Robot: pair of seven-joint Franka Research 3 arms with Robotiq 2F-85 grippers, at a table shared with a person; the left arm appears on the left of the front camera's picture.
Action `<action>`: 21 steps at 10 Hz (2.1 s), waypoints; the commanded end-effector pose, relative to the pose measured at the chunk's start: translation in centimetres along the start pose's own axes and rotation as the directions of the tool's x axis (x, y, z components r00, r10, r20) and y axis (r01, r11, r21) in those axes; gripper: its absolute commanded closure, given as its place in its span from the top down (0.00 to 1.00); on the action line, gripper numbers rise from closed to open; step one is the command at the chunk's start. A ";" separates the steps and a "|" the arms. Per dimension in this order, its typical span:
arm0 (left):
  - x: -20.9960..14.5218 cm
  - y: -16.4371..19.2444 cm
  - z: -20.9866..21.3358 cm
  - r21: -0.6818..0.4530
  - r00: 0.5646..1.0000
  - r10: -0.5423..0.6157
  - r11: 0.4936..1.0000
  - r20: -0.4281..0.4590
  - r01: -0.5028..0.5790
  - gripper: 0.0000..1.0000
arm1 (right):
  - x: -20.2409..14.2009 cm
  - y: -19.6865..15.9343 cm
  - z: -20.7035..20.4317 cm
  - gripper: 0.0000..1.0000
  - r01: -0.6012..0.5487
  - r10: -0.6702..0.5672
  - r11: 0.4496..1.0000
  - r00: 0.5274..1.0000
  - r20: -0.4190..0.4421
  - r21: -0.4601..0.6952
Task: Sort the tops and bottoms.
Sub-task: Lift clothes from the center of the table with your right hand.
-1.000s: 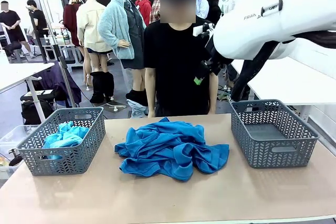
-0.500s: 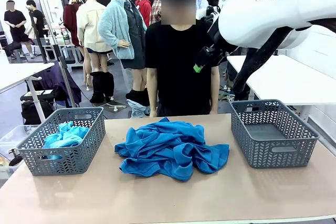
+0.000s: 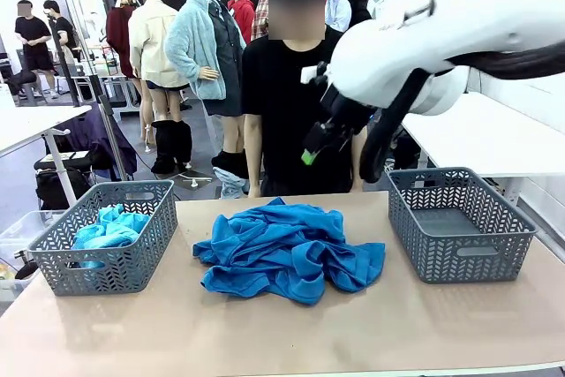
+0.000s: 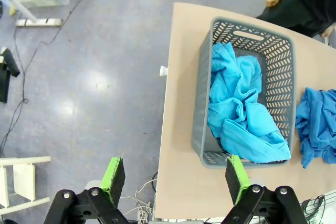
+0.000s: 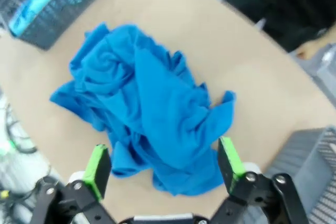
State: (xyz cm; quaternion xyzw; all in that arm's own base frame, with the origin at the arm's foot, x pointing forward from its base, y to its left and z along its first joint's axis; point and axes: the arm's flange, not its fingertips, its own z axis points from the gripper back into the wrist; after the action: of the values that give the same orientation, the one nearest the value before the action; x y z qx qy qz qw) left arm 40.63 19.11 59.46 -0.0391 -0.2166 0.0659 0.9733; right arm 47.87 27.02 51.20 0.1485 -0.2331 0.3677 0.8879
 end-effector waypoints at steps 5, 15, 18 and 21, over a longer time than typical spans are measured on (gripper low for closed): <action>-0.1 0.1 0.2 0.009 1.000 -0.005 1.000 -0.011 0.005 1.00 | 0.9 -1.4 -8.5 1.00 0.046 -0.027 0.996 0.971 -0.237 0.075; -0.1 0.1 0.2 0.009 1.000 -0.005 1.000 -0.011 0.005 1.00 | 2.3 -3.0 -14.3 1.00 0.083 -0.049 0.993 0.943 -0.331 0.089; -0.1 0.1 0.2 0.009 1.000 -0.005 1.000 -0.011 0.005 1.00 | 2.4 -2.9 -14.7 0.89 0.060 -0.032 0.995 0.941 -0.338 0.073; -0.1 0.1 0.2 0.009 1.000 -0.005 1.000 -0.011 0.005 1.00 | 2.4 -2.8 -14.9 0.31 0.047 -0.024 0.997 0.939 -0.343 0.060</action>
State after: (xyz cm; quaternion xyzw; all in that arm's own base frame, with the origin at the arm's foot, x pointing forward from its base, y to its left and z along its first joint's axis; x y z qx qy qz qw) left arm 40.63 19.11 59.48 -0.0391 -0.2166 0.0659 0.9733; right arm 55.52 32.58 39.73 0.1266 -0.0644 0.3836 0.9125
